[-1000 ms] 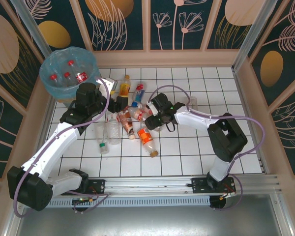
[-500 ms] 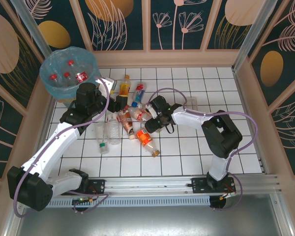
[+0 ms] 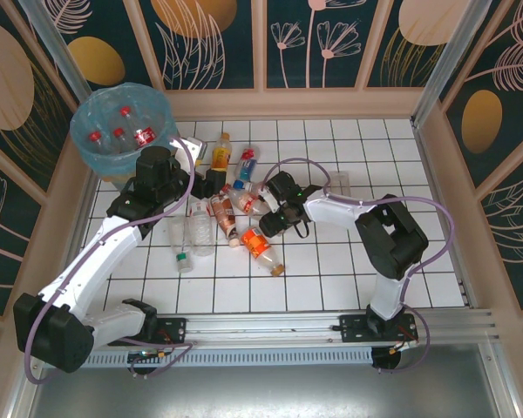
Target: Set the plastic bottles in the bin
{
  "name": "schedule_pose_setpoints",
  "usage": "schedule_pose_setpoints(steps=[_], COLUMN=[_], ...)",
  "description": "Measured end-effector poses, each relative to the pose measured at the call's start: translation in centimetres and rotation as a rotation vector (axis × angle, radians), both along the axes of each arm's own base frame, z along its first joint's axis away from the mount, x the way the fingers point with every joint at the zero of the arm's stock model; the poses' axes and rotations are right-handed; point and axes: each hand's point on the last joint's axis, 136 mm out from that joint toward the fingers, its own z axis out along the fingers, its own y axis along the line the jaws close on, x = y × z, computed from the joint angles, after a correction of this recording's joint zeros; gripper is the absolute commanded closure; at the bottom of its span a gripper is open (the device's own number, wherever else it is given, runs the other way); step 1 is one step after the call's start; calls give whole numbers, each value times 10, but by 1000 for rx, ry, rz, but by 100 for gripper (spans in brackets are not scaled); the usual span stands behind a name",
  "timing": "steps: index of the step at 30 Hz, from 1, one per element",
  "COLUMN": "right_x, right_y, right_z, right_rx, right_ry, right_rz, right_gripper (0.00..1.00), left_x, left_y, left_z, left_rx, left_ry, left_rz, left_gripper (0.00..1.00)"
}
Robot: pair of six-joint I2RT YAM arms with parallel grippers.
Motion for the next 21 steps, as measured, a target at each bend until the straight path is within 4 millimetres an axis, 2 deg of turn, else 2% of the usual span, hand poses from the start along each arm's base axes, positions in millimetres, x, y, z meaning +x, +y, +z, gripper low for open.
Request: schedule_pose_setpoints(steps=[3, 9, 21], right_x=[-2, -19, -25], right_y=[1, -2, -8], right_z=[1, 6, 46], right_rx=[3, 5, 71], right_ry=[-4, -2, -81], right_rz=[4, 24, -9], right_gripper=[41, 44, 49], left_x=[1, 1, 1], left_y=[0, 1, 2], left_z=[-1, -1, 4], left_rx=[2, 5, -9], left_ry=[2, 1, -26], left_rz=[3, 9, 15], left_gripper=[22, 22, 22])
